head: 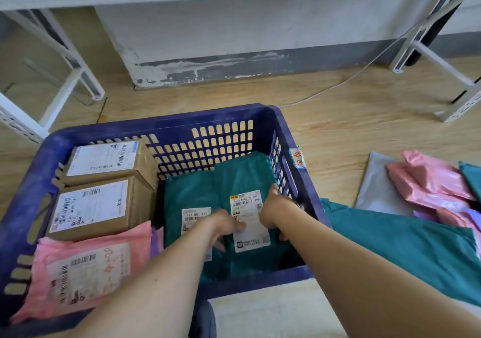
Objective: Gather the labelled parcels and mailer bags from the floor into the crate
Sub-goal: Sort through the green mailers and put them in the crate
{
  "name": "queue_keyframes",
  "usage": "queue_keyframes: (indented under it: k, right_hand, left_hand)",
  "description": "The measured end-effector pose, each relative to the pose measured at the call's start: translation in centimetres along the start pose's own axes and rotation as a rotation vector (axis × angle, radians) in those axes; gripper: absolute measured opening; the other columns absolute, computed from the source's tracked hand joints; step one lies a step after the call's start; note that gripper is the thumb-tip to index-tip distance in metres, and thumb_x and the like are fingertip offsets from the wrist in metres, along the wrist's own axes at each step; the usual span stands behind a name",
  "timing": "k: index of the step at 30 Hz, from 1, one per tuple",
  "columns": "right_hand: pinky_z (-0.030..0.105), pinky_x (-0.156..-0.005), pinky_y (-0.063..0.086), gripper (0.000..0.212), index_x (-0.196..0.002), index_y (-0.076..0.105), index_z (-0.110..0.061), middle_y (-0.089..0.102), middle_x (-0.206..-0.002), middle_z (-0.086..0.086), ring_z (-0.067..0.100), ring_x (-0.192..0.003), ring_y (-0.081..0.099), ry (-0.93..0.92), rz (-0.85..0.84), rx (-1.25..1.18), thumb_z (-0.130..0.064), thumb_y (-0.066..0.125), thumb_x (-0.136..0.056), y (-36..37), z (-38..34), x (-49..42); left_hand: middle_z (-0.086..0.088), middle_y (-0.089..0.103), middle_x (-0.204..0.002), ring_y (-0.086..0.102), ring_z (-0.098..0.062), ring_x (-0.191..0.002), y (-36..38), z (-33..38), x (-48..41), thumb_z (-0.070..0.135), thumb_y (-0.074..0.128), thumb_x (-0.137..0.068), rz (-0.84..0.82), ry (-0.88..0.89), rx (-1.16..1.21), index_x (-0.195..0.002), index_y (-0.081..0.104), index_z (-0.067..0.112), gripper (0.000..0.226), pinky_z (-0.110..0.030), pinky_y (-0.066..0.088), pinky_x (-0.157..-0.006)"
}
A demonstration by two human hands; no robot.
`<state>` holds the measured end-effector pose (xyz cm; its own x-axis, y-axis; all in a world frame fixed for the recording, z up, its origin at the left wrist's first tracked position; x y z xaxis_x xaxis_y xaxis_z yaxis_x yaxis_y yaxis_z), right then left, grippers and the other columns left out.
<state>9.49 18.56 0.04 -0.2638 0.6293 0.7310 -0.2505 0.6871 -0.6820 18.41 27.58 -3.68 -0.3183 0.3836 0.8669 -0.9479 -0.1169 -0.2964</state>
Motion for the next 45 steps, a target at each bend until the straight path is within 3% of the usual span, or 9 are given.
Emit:
queue_keyframes:
  k: [3, 8, 12, 15, 17, 22, 29, 40, 45]
  right_hand:
    - [0.043, -0.093, 0.051, 0.081, -0.15, -0.013, -0.013, 0.026, -0.15, 0.024, 0.037, -0.119, 0.053, -0.043, -0.057, 0.019, -0.002, 0.042, -0.092, 0.5, 0.1, -0.3]
    - [0.03, -0.058, 0.045, 0.016, -0.105, 0.051, -0.005, 0.053, -0.091, 0.012, 0.025, -0.076, 0.051, -0.208, -0.13, 0.232, -0.005, 0.044, -0.091, 1.2, -0.5, -1.0]
    - [0.031, -0.072, 0.043, 0.007, -0.089, 0.049, -0.003, 0.045, -0.091, 0.015, 0.026, -0.077, 0.049, -0.213, -0.127, 0.285, -0.004, 0.042, -0.09, 1.9, -0.5, -2.3]
    - [0.036, -0.087, 0.048, 0.042, -0.132, 0.043, -0.002, 0.03, -0.144, 0.024, 0.033, -0.112, 0.053, -0.205, -0.186, 0.337, -0.003, 0.041, -0.09, 2.2, -0.2, -3.3]
    - [0.041, -0.099, 0.046, 0.056, -0.143, 0.032, -0.007, 0.021, -0.153, 0.02, 0.033, -0.128, 0.044, -0.233, -0.223, 0.425, -0.009, 0.047, -0.089, 2.5, -0.2, -3.5]
    - [0.042, -0.102, 0.045, 0.046, -0.134, 0.046, -0.01, 0.05, -0.123, 0.012, 0.028, -0.105, 0.051, -0.333, -0.419, 0.696, -0.016, 0.054, -0.089, 3.1, -0.3, -2.5]
    - [0.035, -0.094, 0.043, 0.046, -0.141, 0.04, -0.013, 0.04, -0.144, 0.009, 0.028, -0.126, 0.046, -0.372, -0.399, 0.783, -0.02, 0.049, -0.096, 2.5, -0.3, -0.1]
    - [0.034, -0.094, 0.048, 0.046, -0.137, 0.046, -0.013, 0.051, -0.135, 0.009, 0.028, -0.116, 0.054, -0.361, -0.144, 0.387, -0.009, 0.045, -0.091, 1.9, -0.8, -0.8]
    - [0.033, -0.068, 0.043, 0.018, -0.073, 0.044, -0.006, 0.048, -0.076, 0.007, 0.029, -0.084, 0.053, -0.394, 0.146, 0.234, -0.003, 0.043, -0.091, -0.4, -0.1, 1.5]
  left_hand:
    - [-0.015, 0.044, -0.142, 0.047, -0.035, -0.125, 0.7, 0.4, -0.8, 0.023, 0.061, -0.091, 0.016, -0.027, -0.028, -0.133, 0.045, 0.001, 0.05, -0.041, 0.054, -0.088]
    - [-0.02, 0.043, -0.141, 0.059, -0.036, -0.111, 0.9, 0.4, -1.7, 0.016, 0.056, -0.094, 0.057, -0.096, -0.209, -0.136, 0.039, -0.002, 0.048, -0.039, 0.056, -0.085]
    - [-0.011, 0.059, -0.114, 0.061, -0.027, -0.106, 0.7, 0.3, -1.8, 0.024, 0.062, -0.089, 0.277, 0.059, -0.68, -0.131, 0.04, 0.005, 0.051, -0.03, 0.047, -0.072]
    - [-0.008, 0.052, -0.122, 0.058, -0.027, -0.108, 0.2, 0.9, -1.8, 0.033, 0.07, -0.082, 0.443, 0.329, -0.95, -0.129, 0.035, 0.011, 0.062, -0.034, 0.047, -0.078]
    - [-0.007, 0.045, -0.126, 0.056, -0.027, -0.108, 0.2, 1.3, -1.9, 0.036, 0.072, -0.079, 0.343, 0.442, -0.943, -0.126, 0.038, 0.015, 0.062, -0.036, 0.047, -0.08]
    - [-0.005, 0.012, -0.156, 0.025, -0.029, -0.141, 0.8, 0.1, -3.2, 0.037, 0.075, -0.076, -0.045, 0.321, -1.181, -0.15, 0.016, 0.027, 0.095, -0.044, 0.035, -0.109]
    - [-0.003, -0.008, -0.16, 0.001, -0.03, -0.147, 0.8, 0.6, -3.5, 0.037, 0.068, -0.084, -0.116, 0.213, -1.266, -0.152, -0.001, 0.03, 0.097, -0.047, 0.021, -0.117]
    - [-0.007, 0.048, -0.139, 0.055, -0.025, -0.117, 1.0, 2.7, -2.1, 0.029, 0.061, -0.09, -0.017, 0.256, -1.16, -0.141, 0.039, 0.018, 0.057, -0.029, 0.046, -0.089]
    - [-0.005, 0.054, -0.131, 0.057, -0.023, -0.104, 0.2, 4.5, 0.5, 0.013, 0.046, -0.095, 0.105, 0.294, -1.161, -0.142, 0.038, 0.018, 0.048, -0.029, 0.045, -0.078]
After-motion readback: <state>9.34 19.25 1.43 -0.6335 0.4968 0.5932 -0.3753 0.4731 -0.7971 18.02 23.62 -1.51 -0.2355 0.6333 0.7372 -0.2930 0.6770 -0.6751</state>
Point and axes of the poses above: each hand's wrist, its own x-axis away from the middle knuckle, its own y-axis out of the palm, z = x × y, the point moved 1 cm from there along -x, towards the middle knuckle
